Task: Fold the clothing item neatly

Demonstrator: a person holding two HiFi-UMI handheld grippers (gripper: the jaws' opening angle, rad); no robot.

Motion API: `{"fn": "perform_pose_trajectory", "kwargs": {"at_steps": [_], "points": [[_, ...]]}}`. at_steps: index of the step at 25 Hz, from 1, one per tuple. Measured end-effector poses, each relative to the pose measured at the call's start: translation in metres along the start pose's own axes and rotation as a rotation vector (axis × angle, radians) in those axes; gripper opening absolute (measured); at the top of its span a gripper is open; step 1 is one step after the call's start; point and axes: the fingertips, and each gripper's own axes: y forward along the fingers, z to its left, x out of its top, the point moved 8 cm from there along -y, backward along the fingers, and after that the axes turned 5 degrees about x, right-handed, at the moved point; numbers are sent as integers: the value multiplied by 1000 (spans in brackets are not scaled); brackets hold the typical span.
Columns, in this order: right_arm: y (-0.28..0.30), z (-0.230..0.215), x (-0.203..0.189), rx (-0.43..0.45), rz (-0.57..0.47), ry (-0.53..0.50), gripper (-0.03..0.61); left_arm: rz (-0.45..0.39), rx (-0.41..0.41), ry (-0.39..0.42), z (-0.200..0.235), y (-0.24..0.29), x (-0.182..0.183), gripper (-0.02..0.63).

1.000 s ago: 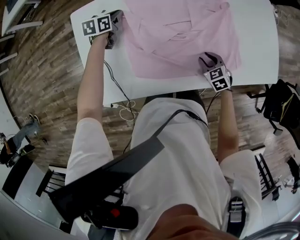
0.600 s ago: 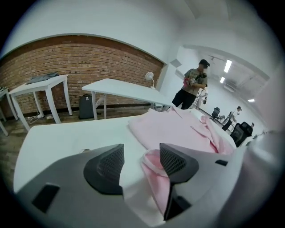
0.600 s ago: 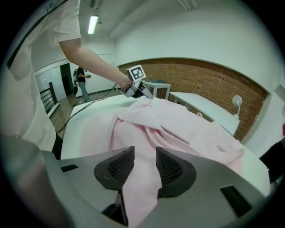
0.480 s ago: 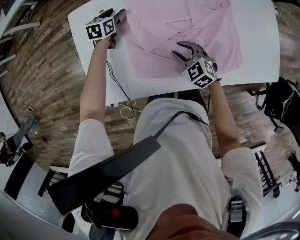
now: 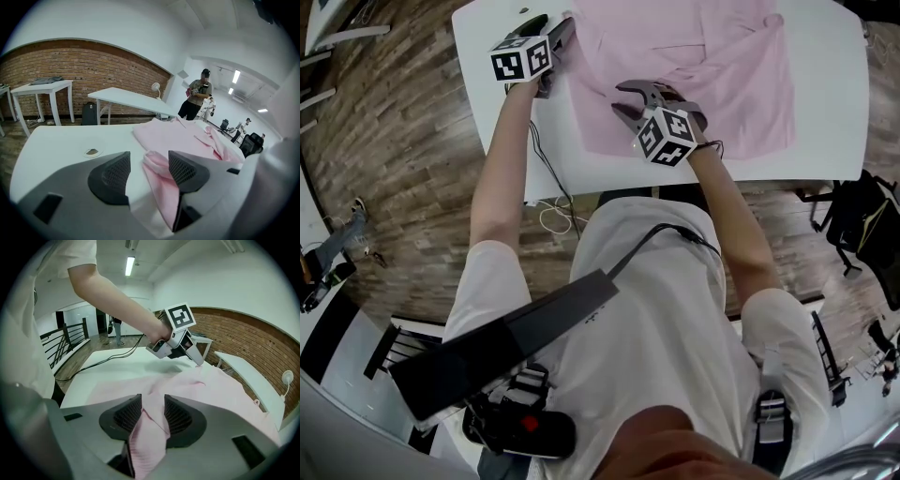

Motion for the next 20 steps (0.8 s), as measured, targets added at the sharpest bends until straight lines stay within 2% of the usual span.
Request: {"fn": "perform_pose_trajectory", "kwargs": {"at_steps": [3, 4, 5, 8, 13, 15, 18, 20], "points": [[11, 2, 1, 17, 22, 1, 130, -7, -8, 3, -5, 1, -2, 236], [13, 1, 1, 14, 23, 4, 27, -12, -11, 0, -7, 1, -2, 237], [11, 0, 2, 11, 15, 16, 2, -16, -14, -4, -8, 1, -2, 238], [-5, -11, 10, -10, -35, 69, 2, -27, -21, -12, -9, -2, -2, 238], [-38, -56, 8, -134, -67, 73, 2, -60, -9, -5, -15, -9, 4, 236], [-49, -73, 7, -148, -91, 99, 2, -79, -3, -15, -16, -15, 5, 236], [-45, -68, 13, -54, -122, 100, 2, -91, 5, -19, -15, -21, 4, 236], [-30, -46, 13, 25, -101, 73, 43, -86, 7, -11, -16, -21, 0, 236]]}}
